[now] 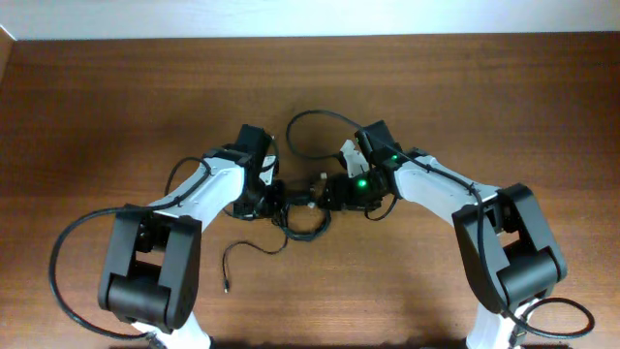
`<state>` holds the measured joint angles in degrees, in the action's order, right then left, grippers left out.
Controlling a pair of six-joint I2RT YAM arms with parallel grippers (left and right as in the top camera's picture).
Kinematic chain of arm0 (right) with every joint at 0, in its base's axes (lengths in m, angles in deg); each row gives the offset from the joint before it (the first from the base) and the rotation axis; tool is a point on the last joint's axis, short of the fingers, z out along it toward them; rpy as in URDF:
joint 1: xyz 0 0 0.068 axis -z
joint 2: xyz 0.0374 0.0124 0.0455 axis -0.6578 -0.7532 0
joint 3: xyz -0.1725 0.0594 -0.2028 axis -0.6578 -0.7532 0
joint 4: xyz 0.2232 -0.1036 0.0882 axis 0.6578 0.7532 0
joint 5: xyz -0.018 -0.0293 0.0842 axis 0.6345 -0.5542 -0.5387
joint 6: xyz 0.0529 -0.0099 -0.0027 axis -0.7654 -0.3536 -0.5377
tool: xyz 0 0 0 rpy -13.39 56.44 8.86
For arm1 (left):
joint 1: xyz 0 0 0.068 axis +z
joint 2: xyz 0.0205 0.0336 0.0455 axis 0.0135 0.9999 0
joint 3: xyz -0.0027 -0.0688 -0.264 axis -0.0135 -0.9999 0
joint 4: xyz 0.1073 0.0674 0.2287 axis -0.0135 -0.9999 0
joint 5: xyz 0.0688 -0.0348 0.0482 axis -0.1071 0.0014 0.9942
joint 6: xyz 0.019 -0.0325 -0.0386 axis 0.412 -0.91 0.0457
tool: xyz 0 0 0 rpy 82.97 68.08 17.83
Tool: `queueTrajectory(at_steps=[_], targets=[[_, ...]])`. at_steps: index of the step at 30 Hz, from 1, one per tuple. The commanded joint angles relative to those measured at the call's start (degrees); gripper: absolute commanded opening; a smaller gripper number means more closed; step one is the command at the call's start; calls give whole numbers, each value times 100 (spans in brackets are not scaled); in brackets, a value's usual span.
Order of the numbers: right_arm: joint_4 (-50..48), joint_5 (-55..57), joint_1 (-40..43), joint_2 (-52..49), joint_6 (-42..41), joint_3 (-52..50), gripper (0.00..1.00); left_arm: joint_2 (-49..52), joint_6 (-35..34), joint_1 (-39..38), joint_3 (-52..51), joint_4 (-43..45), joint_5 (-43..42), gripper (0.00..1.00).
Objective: Untangle cables
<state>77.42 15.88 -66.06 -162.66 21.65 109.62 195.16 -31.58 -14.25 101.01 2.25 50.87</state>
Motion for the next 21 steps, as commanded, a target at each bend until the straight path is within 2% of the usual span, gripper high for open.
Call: queueTrajectory(at_steps=[1, 3, 4, 5, 7, 8, 9, 12, 16, 18, 21], targets=[[4, 37, -52, 57, 109, -109, 61, 37, 435, 170, 629, -450, -321, 24], [4, 33, -55, 57, 107, -109, 61, 37, 570, 164, 688, -525, -538, 49], [4, 31, -57, 57, 105, -109, 61, 42, 629, 157, 673, -586, -621, 57], [7, -22, -57, 57, 101, -109, 61, 42, 745, 157, 656, -627, -621, 58], [-61, -433, -44, 57, -46, -109, 59, 46, 820, 157, 555, -573, -614, 51], [-111, -638, -22, 57, -184, -109, 44, 46, 820, 157, 490, -529, -614, 48], [-345, -1252, 28, 76, -284, -109, 39, 46, 822, 157, 376, -463, -625, 44], [-723, -1808, 201, 111, -424, -107, 39, 46, 820, 157, 68, -232, -654, 34], [-656, -1801, 247, 109, -817, -109, 39, 46, 817, 153, -330, 363, -750, 36], [-660, -1499, 122, 109, -874, -111, 39, 46, 815, 153, -496, 763, -929, 32], [-667, -1069, -7, 0, -1110, -111, 39, 50, 815, 153, -551, 861, -931, 25]])
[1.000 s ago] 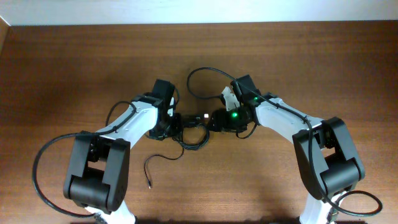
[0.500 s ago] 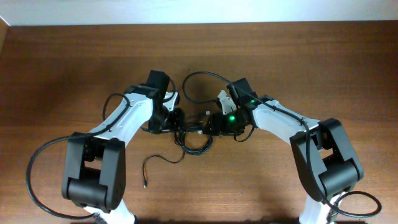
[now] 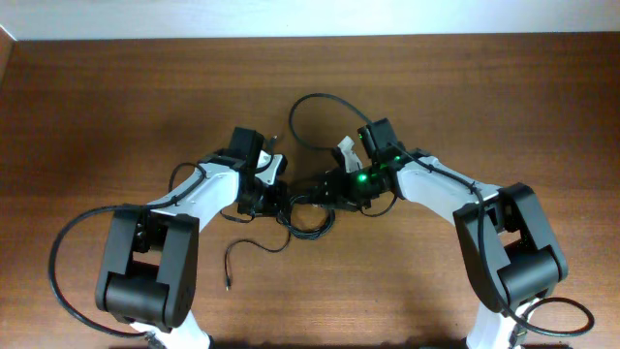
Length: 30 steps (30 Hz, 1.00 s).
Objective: Untangle cables
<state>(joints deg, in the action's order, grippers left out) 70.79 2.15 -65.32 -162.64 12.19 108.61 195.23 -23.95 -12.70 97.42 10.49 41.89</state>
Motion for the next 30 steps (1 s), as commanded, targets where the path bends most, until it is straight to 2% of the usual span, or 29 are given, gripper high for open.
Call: queueTrajectory(at_steps=[1, 2, 3, 8, 11, 16, 18, 21, 23, 25, 30], targets=[[-26, 433, -98, -85, -269, -15, 39, 44, 52, -2, -192, 35, -31, 13], [-122, 450, -98, -177, -269, -28, 39, 44, 55, -2, -192, 37, -33, 1], [-201, 470, -98, -240, -269, -33, 39, 44, 55, -2, -192, 37, -33, 0], [-627, 540, -94, -461, -269, -35, 39, 44, 57, -2, -192, 37, -39, 0], [-868, 535, -94, -684, -267, -44, 39, 44, 313, -13, -192, 103, -461, 0], [-1602, 319, -94, -719, -415, -46, 35, 44, 315, -13, -192, 103, -431, 0], [-1683, 625, -98, -719, -417, -66, 35, 44, 315, -13, -192, 103, -417, 0], [-1908, 717, -98, -719, -485, -96, 24, 44, 313, -13, -192, 101, -417, 0], [-2013, 772, -37, -719, -990, -94, 23, 44, 315, -13, -192, 103, -380, 0], [-2081, 752, 24, -719, -1080, -94, 23, 44, 313, -13, -197, 96, -247, 0], [-2450, -131, 286, -719, -1126, -94, 23, 44, 313, -13, -197, 103, -238, 0]])
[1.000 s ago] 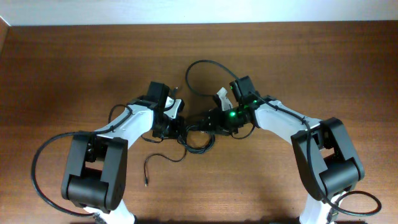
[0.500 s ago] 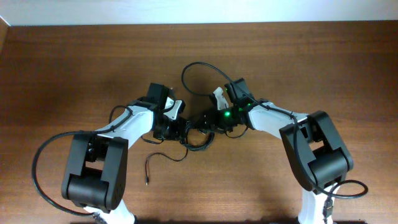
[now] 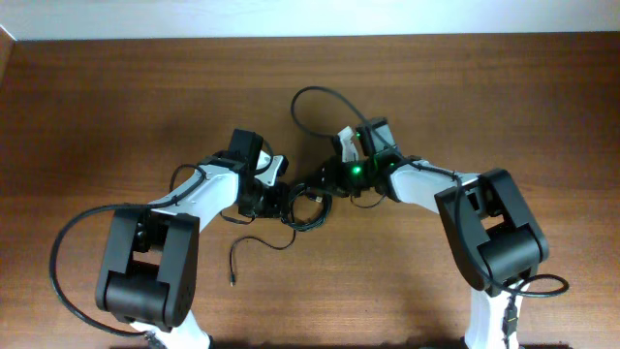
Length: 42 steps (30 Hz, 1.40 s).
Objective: Untangle cables
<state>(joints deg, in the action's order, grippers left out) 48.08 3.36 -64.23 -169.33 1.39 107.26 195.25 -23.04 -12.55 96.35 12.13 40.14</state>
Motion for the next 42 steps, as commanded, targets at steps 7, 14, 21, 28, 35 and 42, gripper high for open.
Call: queueTrajectory(at_steps=[7, 14, 21, 28, 35, 42], targets=[[-20, -179, -33, -48, -83, 28, 26, 42, 221, -28, -90, -63, -44, 0], [1198, -977, 313, 295, 291, 0, 29, 42, 52, -33, -90, -61, 37, 0], [1222, 245, 313, 164, 334, -151, 32, 42, -13, -33, -90, 37, -638, 0], [317, 686, -79, 162, -160, -153, 31, 42, 31, -35, -90, 37, -713, 0], [-407, 964, -518, 76, -798, -153, 31, 42, 28, -35, -90, 33, -553, 0], [-315, 1117, -520, 61, -809, -153, 31, 42, 28, -39, -90, 44, -492, 0]])
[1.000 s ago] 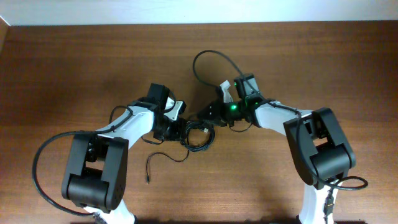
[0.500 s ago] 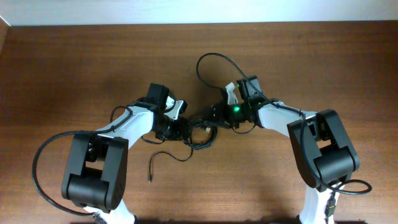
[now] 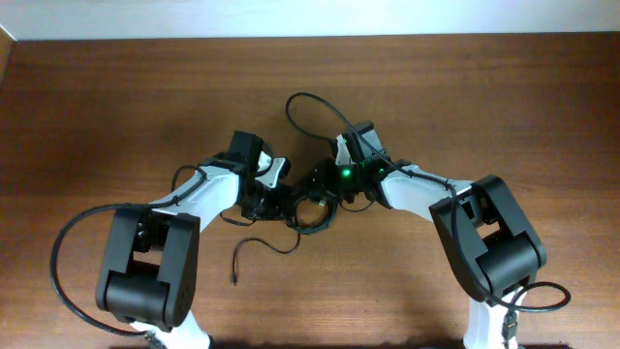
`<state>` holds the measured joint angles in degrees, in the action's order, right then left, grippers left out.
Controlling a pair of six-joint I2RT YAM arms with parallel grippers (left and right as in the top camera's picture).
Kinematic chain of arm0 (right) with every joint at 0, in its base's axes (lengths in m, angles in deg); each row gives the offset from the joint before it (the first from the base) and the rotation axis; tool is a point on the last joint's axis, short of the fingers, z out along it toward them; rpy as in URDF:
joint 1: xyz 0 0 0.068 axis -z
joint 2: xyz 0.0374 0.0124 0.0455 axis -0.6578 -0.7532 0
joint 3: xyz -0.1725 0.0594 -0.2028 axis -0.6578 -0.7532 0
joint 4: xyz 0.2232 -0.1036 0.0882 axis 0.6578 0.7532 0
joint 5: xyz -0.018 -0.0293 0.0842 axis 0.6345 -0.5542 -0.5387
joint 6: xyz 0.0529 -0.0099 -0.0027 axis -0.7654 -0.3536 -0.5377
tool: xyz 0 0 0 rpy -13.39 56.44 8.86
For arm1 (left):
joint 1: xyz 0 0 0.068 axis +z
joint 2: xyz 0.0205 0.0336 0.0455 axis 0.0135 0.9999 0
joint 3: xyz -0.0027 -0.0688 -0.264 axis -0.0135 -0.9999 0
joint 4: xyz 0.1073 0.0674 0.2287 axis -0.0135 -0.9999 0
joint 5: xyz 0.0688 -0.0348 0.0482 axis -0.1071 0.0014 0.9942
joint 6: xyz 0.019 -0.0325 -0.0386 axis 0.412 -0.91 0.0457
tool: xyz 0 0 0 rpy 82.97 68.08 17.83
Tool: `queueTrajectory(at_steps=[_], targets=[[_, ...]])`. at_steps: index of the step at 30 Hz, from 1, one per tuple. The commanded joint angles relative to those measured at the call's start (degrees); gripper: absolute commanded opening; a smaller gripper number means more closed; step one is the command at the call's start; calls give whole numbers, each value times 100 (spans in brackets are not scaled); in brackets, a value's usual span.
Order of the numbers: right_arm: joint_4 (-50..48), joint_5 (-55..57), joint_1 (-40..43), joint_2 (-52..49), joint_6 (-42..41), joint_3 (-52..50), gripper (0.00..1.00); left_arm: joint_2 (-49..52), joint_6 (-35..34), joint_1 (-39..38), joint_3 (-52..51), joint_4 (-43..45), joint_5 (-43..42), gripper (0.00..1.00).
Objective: Untangle cables
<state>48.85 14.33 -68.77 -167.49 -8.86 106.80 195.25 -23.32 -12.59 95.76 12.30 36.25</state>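
A black cable lies bunched in a small tangle (image 3: 308, 211) at the table's middle. One long loop (image 3: 312, 101) of it arcs toward the far side. A thin tail runs down left to a loose plug end (image 3: 235, 279). My left gripper (image 3: 282, 202) is at the tangle's left edge, and its dark fingers look shut on a strand. My right gripper (image 3: 316, 188) presses in from the upper right, also apparently shut on the cable. The two grippers nearly touch. The fingertips are hard to separate from the black strands.
The brown wooden table (image 3: 504, 97) runs to a pale wall edge at the back. Each arm's own black supply cable hangs in a big loop by its base, at the front left (image 3: 60, 254) and the front right (image 3: 547, 301).
My right gripper has shifted left and slightly toward the front, closer to the left gripper. The far loop moved left with it. The tangle is squeezed tighter, and the left gripper has barely moved.
At first my grippers stood a short way apart with strands stretched between them over the tangle. Then the left one drew back left a little. The right one came steadily leftward with the far loop, and now both meet over the bunched cable.
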Motion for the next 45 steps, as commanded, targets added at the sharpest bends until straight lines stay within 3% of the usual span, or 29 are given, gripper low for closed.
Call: queueTrajectory(at_steps=[1, 3, 4, 6, 12, 18, 23, 26, 32, 38, 41, 45], targets=[[-599, -199, -63, -122, 216, -107, 31, 42, 55, -35, -31, 26, -68, 0], [-870, -656, -61, -122, 282, -107, 26, 42, 52, -35, -31, 26, 39, 0], [-940, -798, -50, -122, 413, -107, 13, 42, 52, -35, -31, 26, 50, 0], [-931, -883, -48, -120, 417, -107, 4, 42, 28, -35, -31, 26, 201, 0], [-957, -1786, 2, 157, 1128, -107, 4, -79, -223, 42, -31, 26, 280, 0], [-1438, -3908, 485, 833, 1311, -105, 4, -1292, -254, 616, -31, 315, 551, 0], [-1718, -4787, 564, 835, 623, -105, 4, -1386, -271, 614, -31, 396, 1078, 0], [-2100, -5294, 564, 835, -308, -105, 4, -1386, -516, 614, -31, 396, 1353, 0], [-2319, -5292, 632, 835, -1180, -101, 4, -1384, -1110, 562, -44, 271, 2214, 0], [-2695, -4918, 1163, 835, -2277, -98, 4, -1384, -1152, 535, -44, 238, 2232, 0], [-2796, -4913, 1390, 828, -2208, -101, 5, -1384, -1152, 490, -44, 236, 2232, 0], [-2798, -4979, 1423, 824, -1853, -101, 14, -1384, -1150, 490, -44, 236, 2232, 0]])
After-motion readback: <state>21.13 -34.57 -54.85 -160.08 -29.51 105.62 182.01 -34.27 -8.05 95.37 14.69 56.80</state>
